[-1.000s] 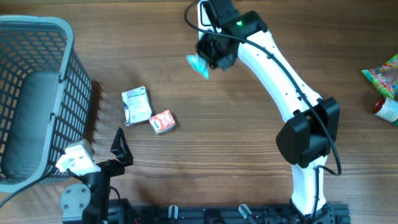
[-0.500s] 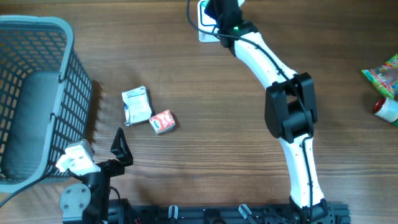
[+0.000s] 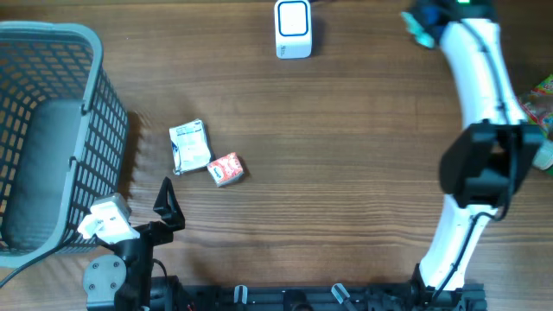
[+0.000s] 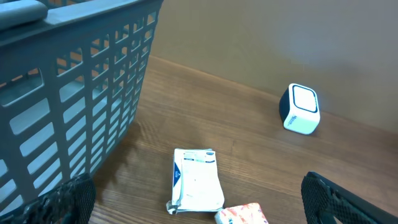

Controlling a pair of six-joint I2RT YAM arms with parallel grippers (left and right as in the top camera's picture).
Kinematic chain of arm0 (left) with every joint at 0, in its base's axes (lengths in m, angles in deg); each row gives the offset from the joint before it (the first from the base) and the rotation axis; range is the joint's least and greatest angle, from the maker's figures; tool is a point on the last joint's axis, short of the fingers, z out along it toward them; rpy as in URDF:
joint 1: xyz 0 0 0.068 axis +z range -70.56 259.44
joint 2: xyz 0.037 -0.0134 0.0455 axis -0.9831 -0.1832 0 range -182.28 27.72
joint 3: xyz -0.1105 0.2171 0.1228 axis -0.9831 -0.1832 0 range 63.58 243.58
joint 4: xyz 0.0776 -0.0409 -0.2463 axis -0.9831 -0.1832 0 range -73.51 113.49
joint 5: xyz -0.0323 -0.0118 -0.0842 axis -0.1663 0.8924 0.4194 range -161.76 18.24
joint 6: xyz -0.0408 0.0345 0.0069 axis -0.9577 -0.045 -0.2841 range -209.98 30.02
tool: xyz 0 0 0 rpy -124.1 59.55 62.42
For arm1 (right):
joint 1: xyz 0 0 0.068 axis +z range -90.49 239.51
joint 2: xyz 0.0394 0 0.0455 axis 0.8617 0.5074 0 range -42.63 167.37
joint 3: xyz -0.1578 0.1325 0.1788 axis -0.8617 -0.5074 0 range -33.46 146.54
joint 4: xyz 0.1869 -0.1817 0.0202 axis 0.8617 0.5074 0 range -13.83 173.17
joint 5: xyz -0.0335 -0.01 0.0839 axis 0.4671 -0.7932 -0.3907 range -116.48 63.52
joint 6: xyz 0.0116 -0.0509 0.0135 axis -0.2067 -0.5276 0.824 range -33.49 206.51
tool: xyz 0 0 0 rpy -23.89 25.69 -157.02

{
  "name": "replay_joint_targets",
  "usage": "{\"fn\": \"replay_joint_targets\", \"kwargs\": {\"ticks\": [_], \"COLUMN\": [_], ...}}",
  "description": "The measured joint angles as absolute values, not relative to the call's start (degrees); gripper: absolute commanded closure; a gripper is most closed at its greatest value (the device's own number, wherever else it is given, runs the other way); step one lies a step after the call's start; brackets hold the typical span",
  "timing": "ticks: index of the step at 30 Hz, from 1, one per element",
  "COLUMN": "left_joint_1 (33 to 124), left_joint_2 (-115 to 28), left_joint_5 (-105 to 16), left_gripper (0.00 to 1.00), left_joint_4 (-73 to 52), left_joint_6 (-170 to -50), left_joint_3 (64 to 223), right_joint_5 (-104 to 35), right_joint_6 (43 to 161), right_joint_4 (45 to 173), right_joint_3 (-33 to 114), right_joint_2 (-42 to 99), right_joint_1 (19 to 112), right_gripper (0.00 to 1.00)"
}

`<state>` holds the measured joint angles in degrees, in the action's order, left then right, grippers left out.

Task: Scan the item barcode
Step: 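Carry the wipes pack right and release it at the table edge, then reach the right gripper to the pink Kleenex pack and grasp it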

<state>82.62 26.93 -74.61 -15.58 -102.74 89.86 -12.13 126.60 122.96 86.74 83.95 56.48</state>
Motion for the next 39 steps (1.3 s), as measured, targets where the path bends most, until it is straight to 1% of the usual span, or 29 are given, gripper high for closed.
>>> {"fn": "replay_joint_targets", "kwargs": {"ticks": [2, 6, 7, 8, 12, 15, 16, 20, 21, 22, 24, 26, 28, 30, 31, 33, 35, 37, 39], "left_joint_1": [82.6, 82.6, 82.6, 82.6, 82.6, 82.6, 82.6, 82.6, 82.6, 82.6, 82.6, 82.6, 82.6, 82.6, 82.6, 82.6, 82.6, 82.6, 82.6], "left_joint_2": [26.9, 26.9, 26.9, 26.9, 26.9, 26.9, 26.9, 26.9, 26.9, 26.9, 26.9, 26.9, 26.9, 26.9, 26.9, 26.9, 26.9, 26.9, 26.9], "left_joint_5": [-74.6, -74.6, -74.6, -74.6, -74.6, -74.6, -74.6, -74.6, -74.6, -74.6, -74.6, -74.6, -74.6, -74.6, -74.6, -74.6, -74.6, -74.6, -74.6], "left_gripper": [0.0, 0.0, 0.0, 0.0, 0.0, 0.0, 0.0, 0.0, 0.0, 0.0, 0.0, 0.0, 0.0, 0.0, 0.0, 0.0, 0.0, 0.0, 0.0], "left_joint_4": [-15.6, -15.6, -15.6, -15.6, -15.6, -15.6, -15.6, -15.6, -15.6, -15.6, -15.6, -15.6, -15.5, -15.5, -15.6, -15.6, -15.5, -15.6, -15.6], "left_joint_6": [-102.7, -102.8, -102.7, -102.8, -102.7, -102.7, -102.7, -102.7, -102.7, -102.8, -102.7, -102.8, -102.7, -102.7, -102.7, -102.8, -102.7, -102.7, -102.7], "left_joint_3": [89.9, 89.9, 89.9, 89.9, 89.9, 89.9, 89.9, 89.9, 89.9, 89.9, 89.9, 89.9, 89.9, 89.9, 89.9, 89.9, 89.9, 89.9, 89.9], "right_joint_5": [-11.3, -10.9, -10.9, -10.9, -11.8, -16.0, -19.5, -44.1, -46.5, -55.7, -61.6, -63.9, -66.3, -67.8, -68.5, -68.8, -68.9, -67.4, -62.5], "right_joint_6": [122.2, 115.1, 114.3, 113.8, 112.8, 111.8, 111.3, 108.4, 107.3, 106.1, 100.9, 96.9, 93.5, 92.5, 93.4, 96.1, 98.2, 99.2, 100.8], "right_joint_4": [123.7, 124.0, 124.9, 125.6, 128.4, 131.8, 132.6, 138.8, 139.8, 143.2, 146.8, 148.0, 143.4, 134.2, 126.8, 117.4, 111.8, 110.9, 110.0], "right_joint_3": [85.0, 81.8, 81.0, 80.4, 81.1, 83.3, 83.8, 86.3, 86.3, 86.1, 83.1, 79.6, 73.1, 66.7, 62.7, 57.1, 53.7, 53.1, 53.1], "right_joint_2": [85.0, 89.0, 90.0, 90.9, 91.5, 89.5, 87.4, 78.9, 78.6, 78.2, 78.2, 78.2, 78.4, 78.6, 78.7, 79.1, 79.8, 80.2, 80.2], "right_joint_1": [49.4, 41.1, 39.1, 37.3, 32.0, 31.8, 32.7, 41.6, 42.8, 48.3, 56.3, 63.5, 74.6, 83.4, 87.2, 92.1, 96.0, 98.3, 100.7], "right_gripper": [0.95, 0.95, 0.64, 0.01, 0.0, 0.0, 0.0, 0.0, 0.0, 0.0, 0.0, 0.0, 0.0, 0.0, 0.0, 0.0, 0.0, 0.0, 0.01]}}
